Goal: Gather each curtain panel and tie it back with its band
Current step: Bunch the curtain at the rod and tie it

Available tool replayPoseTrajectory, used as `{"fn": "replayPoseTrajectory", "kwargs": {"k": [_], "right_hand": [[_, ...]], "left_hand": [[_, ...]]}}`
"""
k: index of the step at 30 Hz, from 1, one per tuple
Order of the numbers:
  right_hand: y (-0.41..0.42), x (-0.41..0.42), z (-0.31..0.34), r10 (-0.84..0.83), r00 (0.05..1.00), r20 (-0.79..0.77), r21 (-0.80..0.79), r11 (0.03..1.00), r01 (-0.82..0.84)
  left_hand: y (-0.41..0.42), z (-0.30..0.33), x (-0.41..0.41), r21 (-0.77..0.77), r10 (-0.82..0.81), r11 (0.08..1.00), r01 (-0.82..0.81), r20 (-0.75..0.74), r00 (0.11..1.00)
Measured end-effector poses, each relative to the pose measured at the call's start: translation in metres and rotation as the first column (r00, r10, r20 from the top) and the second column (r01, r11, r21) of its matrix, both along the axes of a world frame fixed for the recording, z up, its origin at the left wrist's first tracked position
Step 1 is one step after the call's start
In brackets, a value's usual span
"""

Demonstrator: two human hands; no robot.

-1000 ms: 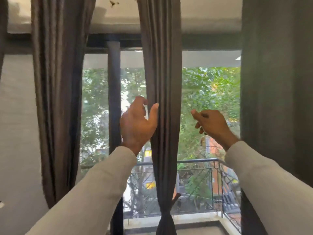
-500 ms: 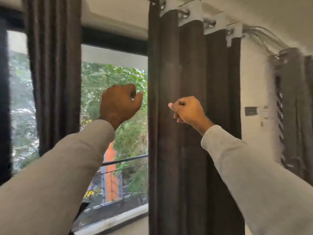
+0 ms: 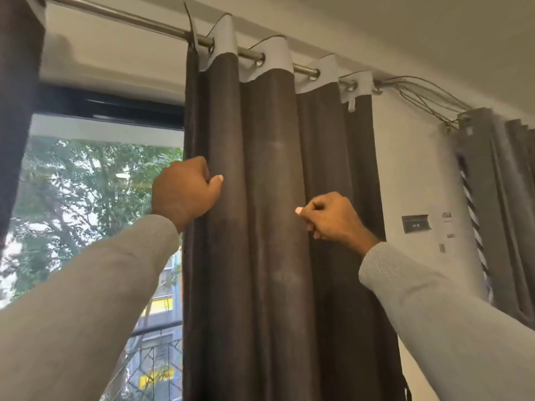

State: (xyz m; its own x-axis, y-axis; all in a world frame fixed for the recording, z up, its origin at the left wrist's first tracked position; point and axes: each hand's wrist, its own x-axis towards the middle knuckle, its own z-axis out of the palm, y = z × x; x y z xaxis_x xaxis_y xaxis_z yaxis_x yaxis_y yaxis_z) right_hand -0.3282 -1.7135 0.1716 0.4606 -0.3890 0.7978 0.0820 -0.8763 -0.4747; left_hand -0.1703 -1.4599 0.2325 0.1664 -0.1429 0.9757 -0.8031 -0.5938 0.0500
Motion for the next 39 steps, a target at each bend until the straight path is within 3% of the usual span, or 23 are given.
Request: {"fn": "replayPoseTrajectory", "kwargs": {"k": [5, 11, 22, 24, 29, 33, 36, 39], "right_hand": [[-0.038, 0.053, 0.01, -0.047, 0.998, 0.03, -0.03, 0.998, 0.048], [-0.07, 0.13, 0.034, -0.147, 0.969, 0.198, -0.018, 0.988, 0.153], [-0.086, 0.219, 0.106, -0.311, 0.879, 0.361, 0.251, 0.94, 0.23], [-0.085, 0.225, 0.112, -0.211, 0.894, 0.396, 0.216, 0.967, 0.133], [-0.054, 0.234, 0.113, 0.001, 0.868, 0.497, -0.102, 0.993, 0.058], [-0.028, 0.224, 0.119, 0.115, 0.922, 0.369, -0.272, 0.962, -0.011], [-0.024, 0.23, 0.129, 0.288, 0.951, 0.117, -0.344, 0.91, -0.233], [-0.037, 0.229, 0.13, 0.606, 0.795, -0.021, -0.261, 0.765, -0.589]], "left_hand": [[-0.032, 0.015, 0.041, -0.094, 0.097, 0.99, -0.108, -0.112, 0.989], [-0.051, 0.023, 0.109, -0.034, 0.114, 0.991, -0.128, -0.265, 0.958], [-0.013, 0.051, 0.171, -0.183, 0.019, 0.979, -0.091, -0.359, 0.933], [-0.019, 0.053, 0.167, -0.206, -0.047, 0.978, -0.03, -0.358, 0.933], [-0.045, 0.052, 0.141, -0.249, -0.213, 0.96, 0.131, -0.339, 0.916], [-0.069, 0.06, 0.112, -0.363, -0.405, 0.887, 0.285, -0.313, 0.859], [-0.088, 0.07, 0.09, -0.422, -0.544, 0.814, 0.4, -0.311, 0.779], [-0.103, 0.075, 0.079, -0.416, -0.517, 0.827, 0.378, -0.297, 0.803]]}}
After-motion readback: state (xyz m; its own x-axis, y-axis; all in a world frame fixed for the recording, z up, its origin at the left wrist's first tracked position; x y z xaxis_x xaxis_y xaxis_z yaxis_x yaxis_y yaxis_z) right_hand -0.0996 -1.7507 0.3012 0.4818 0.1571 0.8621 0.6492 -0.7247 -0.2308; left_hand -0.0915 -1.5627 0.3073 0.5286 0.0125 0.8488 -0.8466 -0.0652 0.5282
